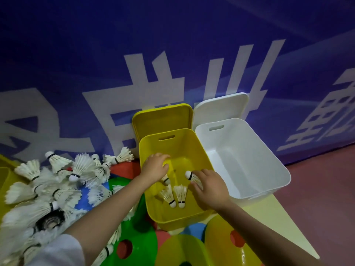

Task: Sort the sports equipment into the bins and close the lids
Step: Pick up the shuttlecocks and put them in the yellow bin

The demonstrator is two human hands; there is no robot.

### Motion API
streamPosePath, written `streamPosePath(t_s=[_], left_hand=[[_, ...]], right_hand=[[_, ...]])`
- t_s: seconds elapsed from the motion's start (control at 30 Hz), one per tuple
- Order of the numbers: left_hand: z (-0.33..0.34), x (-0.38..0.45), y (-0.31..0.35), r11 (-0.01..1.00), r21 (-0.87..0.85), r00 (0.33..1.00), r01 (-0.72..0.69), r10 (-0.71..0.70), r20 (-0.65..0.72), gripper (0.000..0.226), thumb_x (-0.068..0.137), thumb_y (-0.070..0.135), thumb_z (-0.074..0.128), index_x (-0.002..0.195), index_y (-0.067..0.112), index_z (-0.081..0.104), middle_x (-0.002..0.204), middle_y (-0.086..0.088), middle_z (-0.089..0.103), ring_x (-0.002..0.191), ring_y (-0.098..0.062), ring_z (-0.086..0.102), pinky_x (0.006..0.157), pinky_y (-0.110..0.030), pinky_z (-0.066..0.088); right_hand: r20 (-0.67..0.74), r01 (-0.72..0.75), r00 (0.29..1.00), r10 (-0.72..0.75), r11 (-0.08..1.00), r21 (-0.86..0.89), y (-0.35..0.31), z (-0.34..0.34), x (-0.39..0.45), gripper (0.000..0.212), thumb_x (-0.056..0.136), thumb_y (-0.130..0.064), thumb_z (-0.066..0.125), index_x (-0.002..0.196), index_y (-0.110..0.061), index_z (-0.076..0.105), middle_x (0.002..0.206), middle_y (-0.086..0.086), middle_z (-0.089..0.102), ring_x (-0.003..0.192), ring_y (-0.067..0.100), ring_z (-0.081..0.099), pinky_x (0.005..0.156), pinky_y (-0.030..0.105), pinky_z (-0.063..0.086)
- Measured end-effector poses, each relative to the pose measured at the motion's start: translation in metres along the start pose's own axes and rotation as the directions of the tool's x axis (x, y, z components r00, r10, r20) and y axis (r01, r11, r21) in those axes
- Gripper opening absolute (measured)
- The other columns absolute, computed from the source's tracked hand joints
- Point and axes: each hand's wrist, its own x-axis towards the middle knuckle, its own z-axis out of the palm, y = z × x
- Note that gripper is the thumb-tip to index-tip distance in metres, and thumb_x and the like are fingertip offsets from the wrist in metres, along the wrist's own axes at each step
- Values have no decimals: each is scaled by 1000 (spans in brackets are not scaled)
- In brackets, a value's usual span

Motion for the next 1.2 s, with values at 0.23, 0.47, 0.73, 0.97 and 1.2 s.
streamPosePath(t_s=[0.23, 0.47, 0.73, 0.97, 1.2], left_hand=[[-24, -45, -28, 945, -241, 944, 222, -270, -190, 59, 96, 29, 49, 149, 17, 26, 143, -15, 38, 126, -32, 44, 98, -42, 42], [-1, -67, -27, 869, -424, 917, 254, -356, -180, 51, 102, 27, 35, 151, 25, 20, 127, -7, 57, 93, -22, 60, 73, -34, 50], [5, -71, -31, 833, -489, 886, 260, -407, -222, 47, 102, 30, 34, 148, 28, 26, 135, 2, 54, 105, -18, 60, 83, -34, 51], [7, -73, -26, 791, -542, 852, 285, -467, -235, 46, 102, 33, 35, 146, 37, 27, 120, 3, 62, 85, -13, 62, 74, -40, 55], [9, -71, -34, 790, -544, 859, 282, -460, -224, 43, 101, 34, 34, 144, 40, 28, 128, 6, 58, 95, -12, 62, 78, -41, 55]], right_hand=[[190, 40, 982, -10, 987, -153, -5, 0, 1, 45, 93, -49, 35, 121, -22, 58, 103, 1, 63, 91, 25, 60, 68, 29, 39], [509, -216, 836, 206, 976, -41, -12, 8, 27, 41, 96, -47, 42, 121, -18, 56, 108, 8, 62, 93, 27, 60, 71, 31, 46], [421, -561, 803, 421, 773, 296, -8, 35, 86, 35, 91, -28, 59, 118, -9, 53, 80, 4, 58, 61, 13, 56, 46, 16, 41], [364, -465, 856, 367, 854, 233, 4, 110, 108, 34, 83, -32, 65, 115, -22, 55, 103, 5, 66, 91, 25, 64, 77, 40, 54], [524, -450, 764, 376, 893, 15, 17, 142, 90, 26, 88, -46, 58, 107, -29, 62, 98, 0, 68, 83, 20, 64, 74, 38, 56]])
